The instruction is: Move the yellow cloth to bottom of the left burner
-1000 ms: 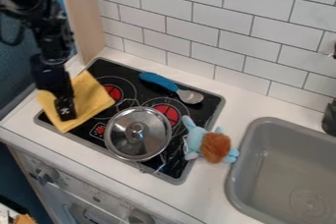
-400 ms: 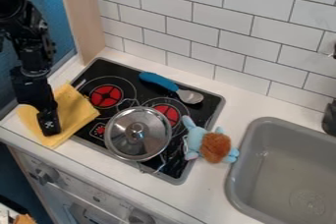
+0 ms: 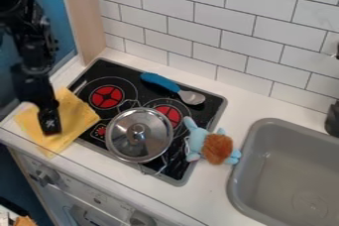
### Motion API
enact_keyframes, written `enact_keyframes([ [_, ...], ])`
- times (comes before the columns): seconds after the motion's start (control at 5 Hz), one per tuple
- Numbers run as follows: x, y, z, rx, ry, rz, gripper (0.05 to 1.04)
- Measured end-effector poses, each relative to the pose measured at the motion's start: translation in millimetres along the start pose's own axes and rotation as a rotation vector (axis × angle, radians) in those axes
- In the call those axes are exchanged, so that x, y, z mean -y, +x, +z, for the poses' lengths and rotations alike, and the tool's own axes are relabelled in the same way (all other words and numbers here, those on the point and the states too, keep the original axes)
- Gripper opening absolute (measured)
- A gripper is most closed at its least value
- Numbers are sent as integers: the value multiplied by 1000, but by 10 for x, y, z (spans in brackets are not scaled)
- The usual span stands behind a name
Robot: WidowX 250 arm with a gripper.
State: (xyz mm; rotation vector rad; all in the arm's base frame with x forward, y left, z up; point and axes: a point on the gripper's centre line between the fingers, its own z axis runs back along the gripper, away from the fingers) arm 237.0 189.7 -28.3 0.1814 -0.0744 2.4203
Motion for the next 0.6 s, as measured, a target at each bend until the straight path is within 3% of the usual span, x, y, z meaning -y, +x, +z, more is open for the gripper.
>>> enact_keyframes([
  [0.6,17,-122,465,-67,-64,-36,1001],
])
